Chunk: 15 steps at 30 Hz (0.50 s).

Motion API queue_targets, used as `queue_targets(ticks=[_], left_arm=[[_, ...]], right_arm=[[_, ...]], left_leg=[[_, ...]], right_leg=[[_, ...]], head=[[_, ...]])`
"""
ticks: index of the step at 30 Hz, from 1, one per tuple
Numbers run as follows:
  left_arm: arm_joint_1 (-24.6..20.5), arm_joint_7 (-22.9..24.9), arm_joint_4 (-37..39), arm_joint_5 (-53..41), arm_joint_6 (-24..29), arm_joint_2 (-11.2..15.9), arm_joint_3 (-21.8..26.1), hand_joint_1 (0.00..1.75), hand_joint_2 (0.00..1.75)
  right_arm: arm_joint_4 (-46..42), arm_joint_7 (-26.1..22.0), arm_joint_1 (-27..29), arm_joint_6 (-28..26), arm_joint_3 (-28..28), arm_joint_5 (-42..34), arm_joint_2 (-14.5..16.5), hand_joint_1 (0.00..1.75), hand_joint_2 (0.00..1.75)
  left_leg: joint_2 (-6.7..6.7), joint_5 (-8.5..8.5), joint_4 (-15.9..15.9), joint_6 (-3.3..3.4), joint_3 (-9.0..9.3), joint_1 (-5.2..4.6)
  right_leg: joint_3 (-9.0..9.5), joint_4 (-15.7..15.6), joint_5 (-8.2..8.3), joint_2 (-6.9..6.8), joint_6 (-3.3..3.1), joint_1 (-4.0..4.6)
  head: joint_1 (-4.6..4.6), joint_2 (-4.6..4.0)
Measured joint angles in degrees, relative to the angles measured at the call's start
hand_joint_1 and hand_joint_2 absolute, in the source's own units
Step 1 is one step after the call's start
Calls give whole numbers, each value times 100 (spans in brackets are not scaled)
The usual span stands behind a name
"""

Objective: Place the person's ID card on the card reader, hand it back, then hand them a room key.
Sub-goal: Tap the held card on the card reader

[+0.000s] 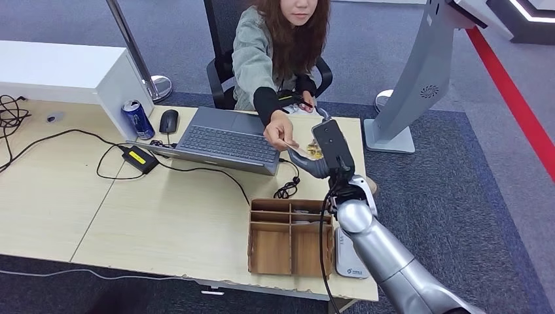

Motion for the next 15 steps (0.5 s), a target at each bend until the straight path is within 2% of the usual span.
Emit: queue_targets(ticks=[2,3,4,15], left_arm=[[1,3,1,5,-5,-1,0,0,0],[1,3,1,7,-9,-1,0,0,0],[1,4,1,12,-11,-1,0,0,0],[4,4,1,73,-64,-1,0,0,0]], right_arm=[[-1,26,1,18,18,-1,-1,147,175],[-1,38,1,29,27,-3,-1,170,175],[-4,49,2,40,36,-4,-1,175,175],[-148,126,20,125,124,-26,-2,175,175]], left_leg=[[0,0,0,0,0,0],[0,0,0,0,1,0],[0,0,0,0,1,0],[1,0,0,0,2,0]], right_leg=[[0,0,0,0,0,0],[0,0,0,0,0,0],[0,0,0,0,0,0],[0,0,0,0,0,0]], head=[[-1,0],[-1,0],[-1,0],[-1,0]])
